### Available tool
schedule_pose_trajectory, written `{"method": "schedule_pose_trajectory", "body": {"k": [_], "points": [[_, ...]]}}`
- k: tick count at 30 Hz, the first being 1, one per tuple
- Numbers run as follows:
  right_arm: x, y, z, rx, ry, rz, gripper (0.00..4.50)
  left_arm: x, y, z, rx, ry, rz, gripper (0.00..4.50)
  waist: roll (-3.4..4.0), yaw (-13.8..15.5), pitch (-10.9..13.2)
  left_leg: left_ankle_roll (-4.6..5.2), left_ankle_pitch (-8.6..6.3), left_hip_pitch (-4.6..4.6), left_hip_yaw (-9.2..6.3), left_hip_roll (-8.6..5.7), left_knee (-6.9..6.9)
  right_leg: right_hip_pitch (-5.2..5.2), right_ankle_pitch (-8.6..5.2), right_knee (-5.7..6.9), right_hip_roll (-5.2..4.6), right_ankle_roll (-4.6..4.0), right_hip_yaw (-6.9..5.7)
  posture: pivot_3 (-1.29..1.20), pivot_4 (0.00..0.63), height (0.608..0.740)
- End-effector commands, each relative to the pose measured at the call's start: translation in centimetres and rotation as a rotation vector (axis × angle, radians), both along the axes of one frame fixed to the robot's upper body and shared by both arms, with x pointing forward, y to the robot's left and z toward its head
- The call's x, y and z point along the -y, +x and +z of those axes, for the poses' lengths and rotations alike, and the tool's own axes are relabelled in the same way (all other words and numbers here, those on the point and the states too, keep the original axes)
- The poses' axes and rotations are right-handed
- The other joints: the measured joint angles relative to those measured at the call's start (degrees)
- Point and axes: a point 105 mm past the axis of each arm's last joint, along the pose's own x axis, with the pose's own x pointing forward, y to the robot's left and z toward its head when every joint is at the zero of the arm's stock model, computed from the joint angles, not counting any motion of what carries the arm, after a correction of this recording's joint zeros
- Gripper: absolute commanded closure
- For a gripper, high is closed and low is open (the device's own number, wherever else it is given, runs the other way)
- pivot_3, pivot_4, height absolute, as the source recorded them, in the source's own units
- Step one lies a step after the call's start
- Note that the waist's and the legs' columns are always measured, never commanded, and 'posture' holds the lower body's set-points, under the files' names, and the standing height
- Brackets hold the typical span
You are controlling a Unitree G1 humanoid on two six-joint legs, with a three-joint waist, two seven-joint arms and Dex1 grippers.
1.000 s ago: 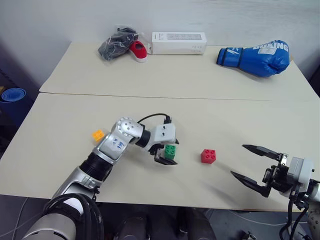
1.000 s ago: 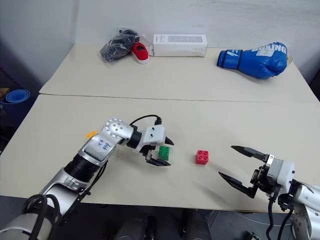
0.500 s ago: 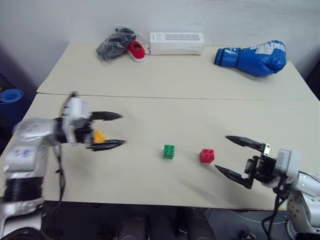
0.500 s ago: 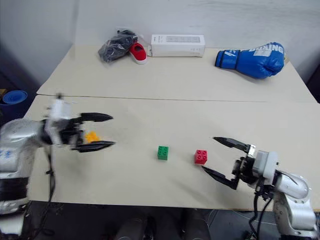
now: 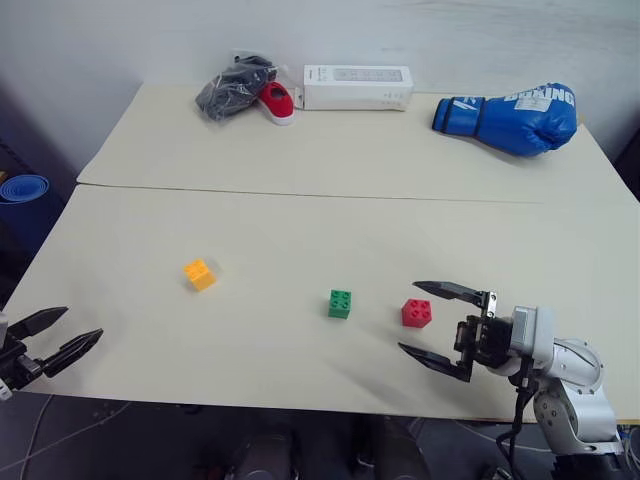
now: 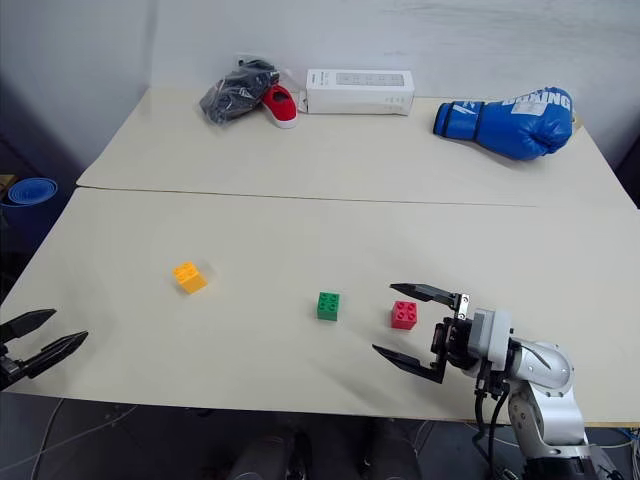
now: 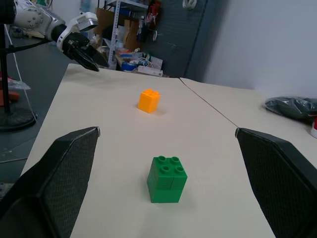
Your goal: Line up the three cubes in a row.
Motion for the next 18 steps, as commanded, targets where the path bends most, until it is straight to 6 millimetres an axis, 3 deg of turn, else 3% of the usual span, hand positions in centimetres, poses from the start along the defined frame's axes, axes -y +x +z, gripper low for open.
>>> {"method": "schedule_pose_trajectory", "body": {"k": [1, 8, 14, 18], "points": [[0.6, 0.0, 0.3, 0.019, -0.003, -0.015, 0.00, 2.0, 1.9, 1.5, 0.046, 0.031, -0.093, 0.01, 0.00, -0.06, 0.00, 0.00, 0.00, 0.00, 0.00, 0.00, 0.00, 0.00, 0.00, 0.01, 0.00, 0.00, 0.00, 0.00, 0.150, 0.740], [1.0, 0.0, -0.2, 0.013, -0.028, -0.036, 0.00, 7.0, 5.6, 0.9, 0.001, 0.022, -0.285, 0.01, 0.00, -0.45, 0.00, 0.00, 0.01, 0.01, 0.12, 0.01, -0.01, -0.03, 0.00, 0.31, 0.08, 0.00, 0.02, 0.00, 0.150, 0.740], [1.2, 0.3, -0.1, 0.016, -0.039, -0.066, 0.00, 9.1, 8.0, 0.1, -0.011, 0.015, -0.339, 0.01, 0.00, -1.28, 0.00, 0.02, 0.02, 0.01, 0.20, 0.01, -0.01, -0.04, 0.00, 0.33, 0.14, 0.01, 0.02, 0.00, 0.150, 0.740], [1.1, 0.2, -0.2, 0.014, -0.042, -0.078, 0.00, 10.2, 9.0, -0.5, -0.020, 0.015, -0.366, 1.22, 0.00, -1.56, 0.00, 0.04, 0.04, 0.01, 0.22, 0.01, -0.01, -0.04, 0.00, 0.34, 0.15, 0.01, 0.02, 0.00, 0.150, 0.740]]}}
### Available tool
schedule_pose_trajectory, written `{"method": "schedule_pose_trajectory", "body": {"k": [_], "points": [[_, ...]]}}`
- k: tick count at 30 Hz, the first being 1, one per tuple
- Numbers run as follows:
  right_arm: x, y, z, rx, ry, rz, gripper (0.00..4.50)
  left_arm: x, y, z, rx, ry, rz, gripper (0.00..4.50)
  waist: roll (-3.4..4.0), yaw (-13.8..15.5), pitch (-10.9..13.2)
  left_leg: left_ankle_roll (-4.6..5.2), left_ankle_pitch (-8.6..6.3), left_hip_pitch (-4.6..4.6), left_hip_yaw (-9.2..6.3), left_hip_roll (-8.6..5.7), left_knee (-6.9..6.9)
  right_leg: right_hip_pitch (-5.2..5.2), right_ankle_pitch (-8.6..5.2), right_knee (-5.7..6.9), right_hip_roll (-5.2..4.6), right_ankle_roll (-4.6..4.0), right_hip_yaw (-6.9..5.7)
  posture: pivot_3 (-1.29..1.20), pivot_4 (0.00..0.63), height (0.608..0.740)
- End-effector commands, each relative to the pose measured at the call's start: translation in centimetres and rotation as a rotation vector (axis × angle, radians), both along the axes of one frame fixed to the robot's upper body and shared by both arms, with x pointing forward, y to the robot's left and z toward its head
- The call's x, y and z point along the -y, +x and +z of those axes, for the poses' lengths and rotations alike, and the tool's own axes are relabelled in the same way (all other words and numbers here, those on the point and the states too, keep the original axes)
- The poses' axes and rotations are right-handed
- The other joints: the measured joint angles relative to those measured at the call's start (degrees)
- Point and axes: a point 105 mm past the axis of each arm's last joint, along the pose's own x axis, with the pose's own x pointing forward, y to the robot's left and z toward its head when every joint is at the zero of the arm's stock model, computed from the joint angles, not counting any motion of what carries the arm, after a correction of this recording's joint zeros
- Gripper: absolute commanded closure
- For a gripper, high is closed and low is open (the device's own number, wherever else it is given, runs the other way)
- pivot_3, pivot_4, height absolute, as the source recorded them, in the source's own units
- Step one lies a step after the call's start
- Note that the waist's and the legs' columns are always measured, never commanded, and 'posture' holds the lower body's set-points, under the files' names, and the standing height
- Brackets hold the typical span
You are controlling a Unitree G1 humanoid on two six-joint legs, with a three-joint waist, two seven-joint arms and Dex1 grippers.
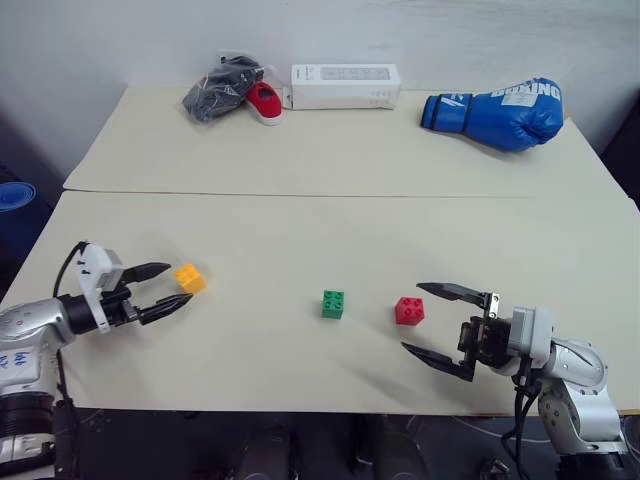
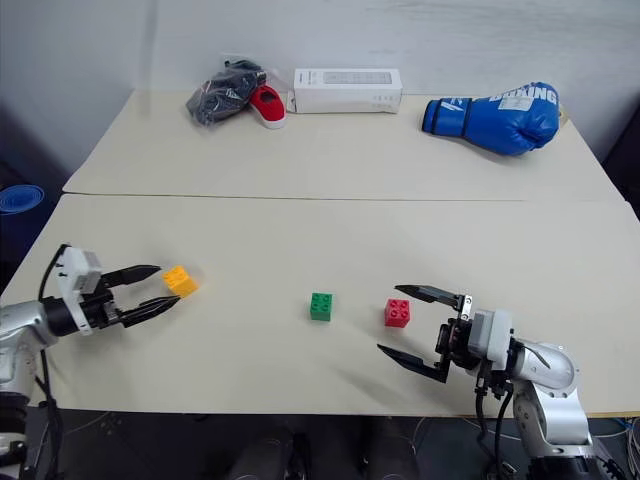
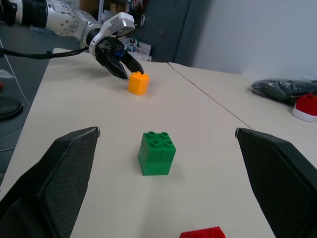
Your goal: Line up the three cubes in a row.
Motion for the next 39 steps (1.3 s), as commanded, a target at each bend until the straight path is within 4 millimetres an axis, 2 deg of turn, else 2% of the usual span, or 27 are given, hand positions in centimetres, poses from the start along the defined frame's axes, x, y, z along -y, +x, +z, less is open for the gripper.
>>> {"method": "schedule_pose_trajectory", "body": {"k": [1, 3, 6, 10, 13, 17, 22, 27, 39], "points": [[0.2, -0.3, 0.7, 0.035, -0.008, -0.021, 0.00, 0.4, 0.5, 0.0, 0.013, 0.023, -0.021, 1.47, 0.00, -0.03, 0.00, 0.00, 0.00, 0.00, 0.01, 0.00, 0.00, 0.00, 0.00, 0.00, 0.01, 0.00, 0.00, 0.00, 0.150, 0.740], [0.2, -0.3, 0.7, 0.035, -0.008, -0.027, 0.00, 0.5, 0.6, -0.1, 0.013, 0.027, -0.033, 2.18, 0.00, -0.07, 0.00, 0.00, 0.01, 0.00, 0.02, 0.00, 0.00, 0.00, 0.00, -0.01, 0.01, 0.00, 0.00, 0.00, 0.150, 0.740], [0.4, -0.4, 0.7, 0.035, -0.011, -0.045, 0.00, 0.9, 0.8, 0.9, 0.041, 0.032, -0.075, 3.01, 0.00, -0.03, 0.00, 0.01, 0.02, 0.00, 0.03, 0.01, 0.00, 0.00, 0.00, -0.02, 0.00, 0.00, 0.01, 0.00, 0.150, 0.740], [0.8, -0.7, 0.8, 0.029, -0.017, -0.062, 0.00, 3.8, 0.1, 2.1, 0.061, 0.081, -0.309, 3.01, 0.00, 0.27, 0.00, 0.02, 0.02, -0.01, 0.02, -0.01, 0.04, 0.01, 0.00, -0.02, -0.01, 0.00, 0.00, 0.00, 0.150, 0.740], [1.2, -0.9, 0.9, 0.020, -0.025, -0.067, 0.00, 6.8, -0.2, 2.7, 0.059, 0.149, -0.528, 3.01, -0.01, 0.73, 0.00, 0.05, 0.04, -0.04, 0.01, -0.04, 0.08, 0.02, 0.01, -0.03, -0.01, 0.02, -0.01, 0.00, 0.150, 0.740], [1.5, -1.1, 0.9, 0.010, -0.033, -0.072, 0.00, 9.3, -0.2, 2.1, 0.050, 0.259, -0.731, 3.01, 0.00, 0.86, 0.00, 0.05, 0.04, -0.04, 0.07, -0.04, 0.14, 0.02, 0.02, -0.01, 0.07, 0.03, 0.03, 0.00, 0.150, 0.740], [1.4, -1.1, 1.0, 0.001, -0.033, -0.078, 0.00, 12.0, 1.1, 0.8, 0.043, 0.297, -0.849, 3.01, -0.01, 1.10, 0.00, 0.08, 0.06, -0.05, 0.11, -0.02, 0.22, 0.02, 0.02, 0.02, 0.41, 0.04, 0.04, 0.00, 0.150, 0.740], [1.5, -1.6, 1.1, -0.003, -0.032, -0.101, 0.00, 12.6, 1.8, 0.2, 0.044, 0.311, -0.866, 3.01, -0.02, 0.92, 0.01, 0.05, 0.04, -0.06, 0.18, 0.13, 0.25, -0.02, 0.03, -0.01, 0.68, 0.05, 0.11, 0.00, 0.150, 0.740], [2.2, -1.6, 0.8, -0.015, -0.040, -0.134, 0.00, 11.3, 1.4, -0.3, -0.015, 0.305, -0.865, 3.01, -0.02, 1.23, 0.01, 0.06, 0.03, -0.05, 0.15, 0.15, 0.30, 0.00, 0.03, 0.00, 0.64, 0.05, 0.17, 0.00, 0.150, 0.740]]}}
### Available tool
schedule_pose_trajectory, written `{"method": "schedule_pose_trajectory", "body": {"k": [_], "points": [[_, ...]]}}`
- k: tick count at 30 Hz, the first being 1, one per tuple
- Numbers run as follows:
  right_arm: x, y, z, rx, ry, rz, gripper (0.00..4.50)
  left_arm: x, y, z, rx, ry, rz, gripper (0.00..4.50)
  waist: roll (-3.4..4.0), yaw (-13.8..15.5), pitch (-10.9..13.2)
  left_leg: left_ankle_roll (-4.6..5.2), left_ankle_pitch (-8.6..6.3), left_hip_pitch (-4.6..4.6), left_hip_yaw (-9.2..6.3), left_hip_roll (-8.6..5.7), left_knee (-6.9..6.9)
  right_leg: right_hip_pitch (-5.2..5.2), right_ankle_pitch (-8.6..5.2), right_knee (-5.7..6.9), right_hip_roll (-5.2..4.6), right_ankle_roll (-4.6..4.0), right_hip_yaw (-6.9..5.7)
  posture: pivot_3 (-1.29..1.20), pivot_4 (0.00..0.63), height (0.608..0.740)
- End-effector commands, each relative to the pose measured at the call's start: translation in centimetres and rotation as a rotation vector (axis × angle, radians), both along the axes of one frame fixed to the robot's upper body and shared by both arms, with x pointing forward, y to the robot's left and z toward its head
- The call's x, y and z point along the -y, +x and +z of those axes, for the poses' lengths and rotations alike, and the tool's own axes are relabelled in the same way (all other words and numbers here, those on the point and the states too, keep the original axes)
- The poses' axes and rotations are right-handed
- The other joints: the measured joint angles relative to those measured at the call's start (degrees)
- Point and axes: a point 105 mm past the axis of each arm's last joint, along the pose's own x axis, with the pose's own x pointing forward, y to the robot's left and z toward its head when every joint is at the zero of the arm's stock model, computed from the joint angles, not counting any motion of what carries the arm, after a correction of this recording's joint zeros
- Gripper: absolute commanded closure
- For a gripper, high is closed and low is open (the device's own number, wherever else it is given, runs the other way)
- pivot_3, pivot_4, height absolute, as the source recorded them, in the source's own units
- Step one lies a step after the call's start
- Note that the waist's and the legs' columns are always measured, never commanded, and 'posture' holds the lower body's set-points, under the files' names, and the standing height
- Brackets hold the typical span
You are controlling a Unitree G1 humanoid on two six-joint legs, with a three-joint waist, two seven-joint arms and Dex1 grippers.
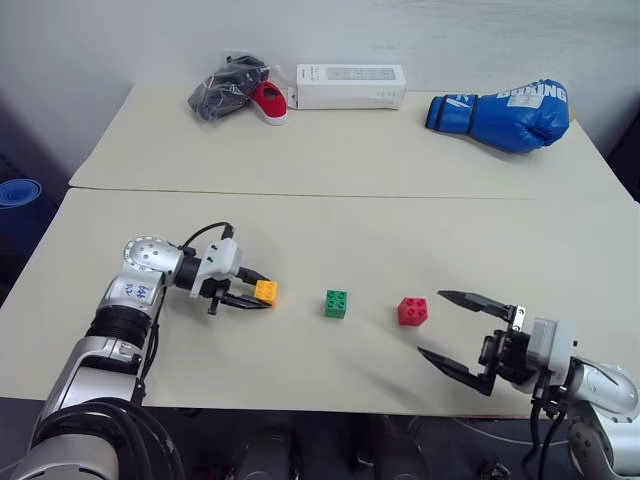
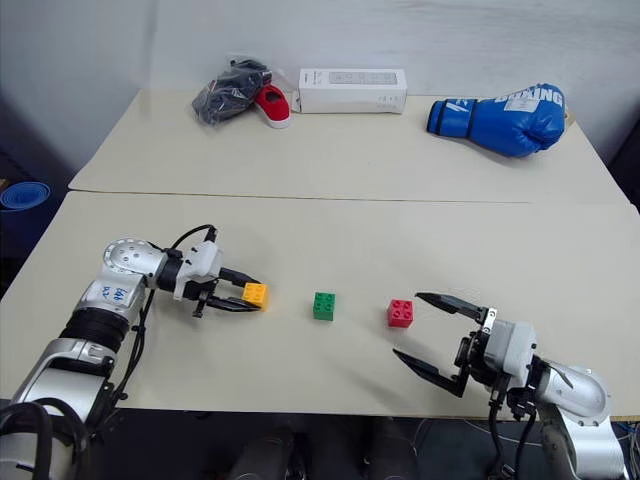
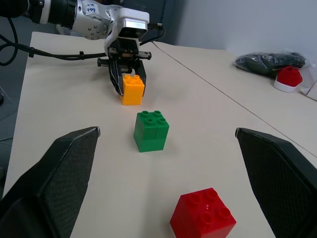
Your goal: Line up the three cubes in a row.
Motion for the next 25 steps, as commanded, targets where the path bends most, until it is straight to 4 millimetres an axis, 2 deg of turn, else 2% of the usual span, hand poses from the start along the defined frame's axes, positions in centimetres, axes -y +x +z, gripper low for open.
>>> {"method": "schedule_pose_trajectory", "body": {"k": [1, 3, 5, 8, 12, 15, 20, 25], "points": [[0.5, 0.1, 0.9, 0.037, -0.017, -0.007, 0.00, -0.8, -1.1, -0.1, -0.059, 0.040, -0.075, 3.01, 0.00, 0.00, 0.00, 0.00, 0.00, 0.00, 0.00, 0.00, 0.00, 0.00, 0.00, 0.00, 0.00, 0.00, 0.00, 0.00, 0.150, 0.740], [0.6, 0.2, 0.8, 0.038, -0.028, -0.003, 0.00, -0.8, -1.0, -0.1, -0.052, 0.035, -0.061, 2.27, 0.00, -0.01, 0.00, 0.00, 0.00, 0.00, 0.00, 0.00, 0.00, 0.00, 0.00, 0.00, 0.00, 0.00, 0.00, 0.00, 0.150, 0.740], [0.8, 0.3, 0.8, 0.035, -0.041, 0.010, 0.00, -1.1, -0.8, 0.2, -0.015, 0.031, -0.047, 1.75, 0.00, 0.00, 0.00, 0.00, 0.00, 0.00, 0.01, 0.00, 0.00, -0.01, 0.00, 0.00, 0.00, 0.00, 0.00, 0.00, 0.150, 0.740], [1.5, 0.5, 1.6, 0.041, -0.061, 0.022, 0.00, -3.0, -1.2, 1.2, 0.026, 0.039, -0.014, 0.90, -0.01, -0.16, 0.01, 0.00, 0.00, -0.01, 0.00, 0.00, 0.00, -0.01, 0.00, -0.01, 0.00, 0.00, -0.01, 0.00, 0.150, 0.740], [2.9, 0.8, 2.8, 0.050, -0.105, 0.021, 0.00, -5.6, -2.2, 2.6, 0.053, 0.013, 0.076, 0.90, -0.01, -0.75, 0.01, -0.02, -0.02, -0.01, 0.00, 0.09, -0.01, -0.03, 0.00, -0.02, -0.20, -0.01, 0.01, 0.00, 0.150, 0.740], [4.8, 1.4, 3.9, 0.029, -0.170, 0.009, 0.00, -8.4, -3.7, 3.5, 0.072, 0.005, 0.196, 0.90, 0.02, -1.24, 0.03, -0.01, -0.01, -0.02, -0.06, 0.04, -0.02, -0.01, -0.01, -0.02, -0.44, -0.02, -0.06, 0.00, 0.150, 0.740], [7.6, 2.0, 4.7, -0.034, -0.301, 0.018, 0.00, -11.8, -5.8, 4.3, 0.100, -0.006, 0.410, 0.90, 0.08, -1.26, 0.06, 0.03, -0.04, -0.01, -0.10, 0.02, -0.03, 0.00, -0.01, -0.09, -0.56, -0.02, -0.08, 0.00, 0.150, 0.740], [8.8, 2.5, 4.6, -0.027, -0.365, 0.018, 0.00, -12.6, -7.5, 3.7, 0.111, -0.009, 0.480, 0.90, 0.08, -0.66, 0.07, 0.05, -0.04, -0.01, -0.19, -0.05, -0.03, 0.03, -0.02, -0.29, -0.71, -0.03, -0.13, 0.00, 0.150, 0.740]]}}
